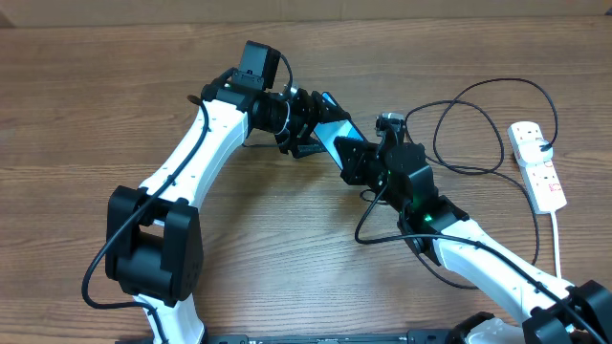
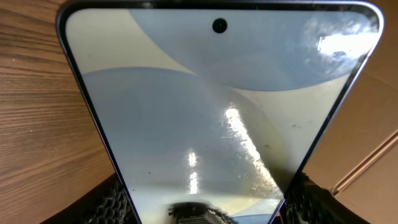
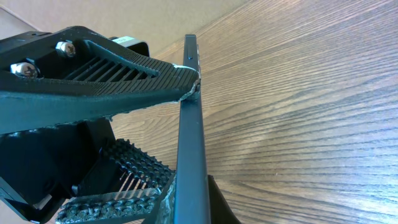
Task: Plug charger to phone and switch on socket
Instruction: 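Grasp the phone's top edge with the right gripper, then open the left gripper and pull it back, right gripper holding phone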
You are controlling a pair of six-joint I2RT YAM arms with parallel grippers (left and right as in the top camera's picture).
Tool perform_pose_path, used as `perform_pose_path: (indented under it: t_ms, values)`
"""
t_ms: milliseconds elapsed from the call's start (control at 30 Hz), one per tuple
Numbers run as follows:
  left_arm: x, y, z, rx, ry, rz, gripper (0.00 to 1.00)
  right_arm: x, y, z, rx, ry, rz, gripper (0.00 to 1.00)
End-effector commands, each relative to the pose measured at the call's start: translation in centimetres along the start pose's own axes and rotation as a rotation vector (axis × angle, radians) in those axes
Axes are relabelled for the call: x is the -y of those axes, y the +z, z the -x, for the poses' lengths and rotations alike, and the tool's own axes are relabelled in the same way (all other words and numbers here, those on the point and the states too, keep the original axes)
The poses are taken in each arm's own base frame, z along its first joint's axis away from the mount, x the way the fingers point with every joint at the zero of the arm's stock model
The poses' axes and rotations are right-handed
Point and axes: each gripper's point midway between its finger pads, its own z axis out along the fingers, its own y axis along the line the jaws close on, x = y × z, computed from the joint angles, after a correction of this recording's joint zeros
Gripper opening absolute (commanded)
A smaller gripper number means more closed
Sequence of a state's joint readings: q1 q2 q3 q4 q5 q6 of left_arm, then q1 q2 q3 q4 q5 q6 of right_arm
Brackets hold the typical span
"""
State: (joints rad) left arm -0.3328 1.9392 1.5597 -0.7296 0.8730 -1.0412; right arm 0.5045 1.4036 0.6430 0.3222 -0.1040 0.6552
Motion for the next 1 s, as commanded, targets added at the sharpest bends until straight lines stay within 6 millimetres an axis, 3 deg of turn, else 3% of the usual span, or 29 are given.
perform_pose_path:
  t_ms: [0,333,533,800,967]
  values:
    - [2.3,-0.8,-1.7,-0.022,0.068,-0.047,0.46,-2.9,-0.1,0.3,-0.015,-0.015,0.116,0.04]
    - [2.1,-1.7,-0.2,0.027,0.137,-0.05,0.69,-3.3,-0.2,-0.4,-0.06,0.089,0.142,0.04]
    - [1.9,-4.4,2.5,0.098,0.201,-0.084,0.99,-3.5,-0.2,-0.9,-0.098,0.249,0.148,0.04]
    - [1.1,-10.2,5.8,0.238,0.291,-0.11,1.0,-4.6,-1.2,-1.8,-0.26,0.518,0.232,0.04]
    - [-1.1,-15.4,7.2,0.447,0.31,0.038,1.0,-6.0,-2.6,-3.0,-0.435,0.657,0.309,0.04]
